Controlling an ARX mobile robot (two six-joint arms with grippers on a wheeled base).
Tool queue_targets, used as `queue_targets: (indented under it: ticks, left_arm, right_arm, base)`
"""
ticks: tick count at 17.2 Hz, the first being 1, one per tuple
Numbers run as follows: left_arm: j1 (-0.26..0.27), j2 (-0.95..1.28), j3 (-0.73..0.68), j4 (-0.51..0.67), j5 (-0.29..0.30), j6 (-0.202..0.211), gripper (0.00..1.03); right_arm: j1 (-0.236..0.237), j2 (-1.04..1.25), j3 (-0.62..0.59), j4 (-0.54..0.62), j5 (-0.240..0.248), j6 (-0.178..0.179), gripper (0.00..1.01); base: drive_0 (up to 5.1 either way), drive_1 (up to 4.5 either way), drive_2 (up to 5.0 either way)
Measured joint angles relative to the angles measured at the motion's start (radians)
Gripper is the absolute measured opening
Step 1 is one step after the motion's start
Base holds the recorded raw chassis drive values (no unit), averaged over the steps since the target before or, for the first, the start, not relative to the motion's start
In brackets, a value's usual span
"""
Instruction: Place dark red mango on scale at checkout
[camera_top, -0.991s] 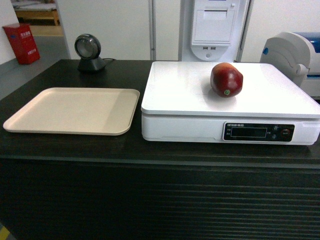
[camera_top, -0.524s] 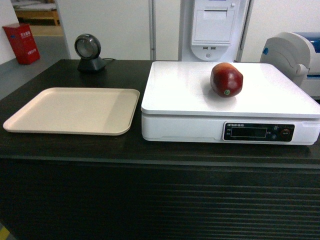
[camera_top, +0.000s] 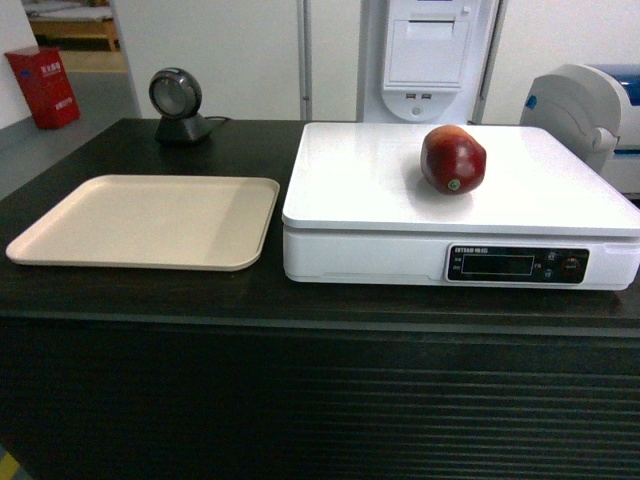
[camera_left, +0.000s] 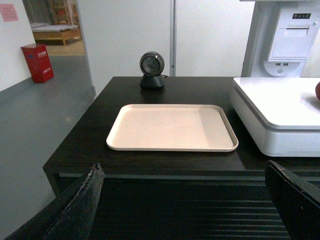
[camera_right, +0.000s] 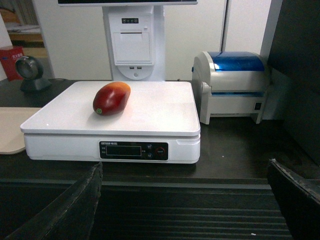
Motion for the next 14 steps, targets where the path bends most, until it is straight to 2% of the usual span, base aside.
queue_targets:
  ticks: [14]
  left_arm:
    - [0.0, 0.0, 0.0, 0.0, -0.001, 0.0, 0.98]
  right_arm:
    - [0.0, 0.0, 0.0, 0.0, -0.001, 0.0, 0.98]
  base:
    - [0.0, 0.0, 0.0]
